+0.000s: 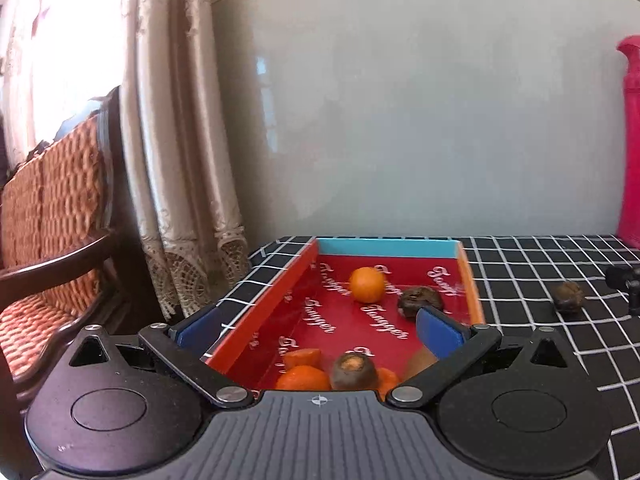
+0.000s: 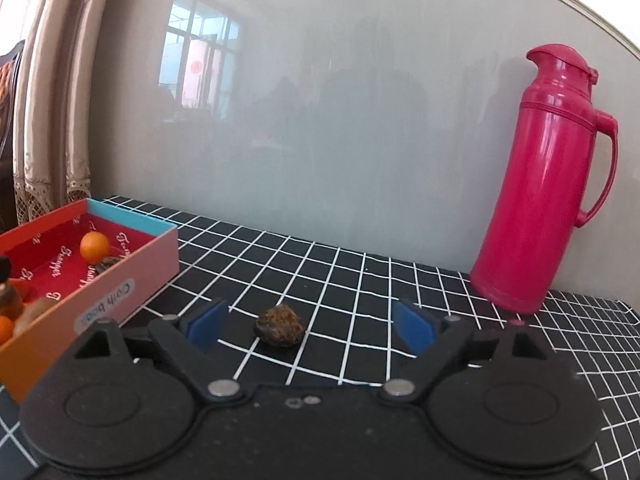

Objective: Organize fruits
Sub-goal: 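Move the right gripper to the last dark brown lump and grasp it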

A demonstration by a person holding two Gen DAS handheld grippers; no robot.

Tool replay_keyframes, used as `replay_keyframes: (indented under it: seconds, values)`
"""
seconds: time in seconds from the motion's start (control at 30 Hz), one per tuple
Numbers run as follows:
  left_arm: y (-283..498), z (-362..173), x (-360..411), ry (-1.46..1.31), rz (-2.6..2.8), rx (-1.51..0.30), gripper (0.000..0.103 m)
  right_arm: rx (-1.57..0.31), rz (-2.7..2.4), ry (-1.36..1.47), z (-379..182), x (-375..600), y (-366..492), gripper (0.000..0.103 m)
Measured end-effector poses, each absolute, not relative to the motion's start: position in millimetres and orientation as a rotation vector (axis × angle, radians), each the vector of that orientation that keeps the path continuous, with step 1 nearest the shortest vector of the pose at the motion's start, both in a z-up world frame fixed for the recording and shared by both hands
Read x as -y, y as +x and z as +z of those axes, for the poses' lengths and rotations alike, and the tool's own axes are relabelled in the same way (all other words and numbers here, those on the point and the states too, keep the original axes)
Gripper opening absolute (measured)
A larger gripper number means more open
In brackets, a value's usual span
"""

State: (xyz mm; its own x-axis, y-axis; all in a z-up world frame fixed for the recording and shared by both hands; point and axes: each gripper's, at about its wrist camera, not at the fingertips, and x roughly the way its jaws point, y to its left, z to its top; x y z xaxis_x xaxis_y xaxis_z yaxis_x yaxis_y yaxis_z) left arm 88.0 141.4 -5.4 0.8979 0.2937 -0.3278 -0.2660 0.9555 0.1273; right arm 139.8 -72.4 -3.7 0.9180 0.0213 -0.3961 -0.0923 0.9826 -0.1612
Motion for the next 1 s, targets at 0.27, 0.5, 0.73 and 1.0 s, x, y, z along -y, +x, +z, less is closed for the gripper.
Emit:
replay_keyframes:
  seconds: [0.27, 0.5, 0.73, 1.0]
  values:
    - [93.8, -8.2, -156.5, 0.074, 0.355, -0.344, 0.103, -0.454, 0.068, -0.163, -24.8, 66.5, 165.7, 0.086]
    - [101.6, -16.8, -174.8, 0.048, 0.394, -0.366, 0.103, -0.497, 0.078, -0.161, -32.6, 52.0, 187.5, 0.083]
    - [106.1, -19.7, -187.8, 0.047, 0.446, -0.367, 0.103, -0.525, 0.072, -0.154, -38.6, 49.6, 202.4, 0.077]
    - [104.6, -19.9, -203.9, 0.029, 0.463, -0.377, 0.103, -0.580, 0.049, -0.141, -46.1, 53.1, 220.4, 0.069]
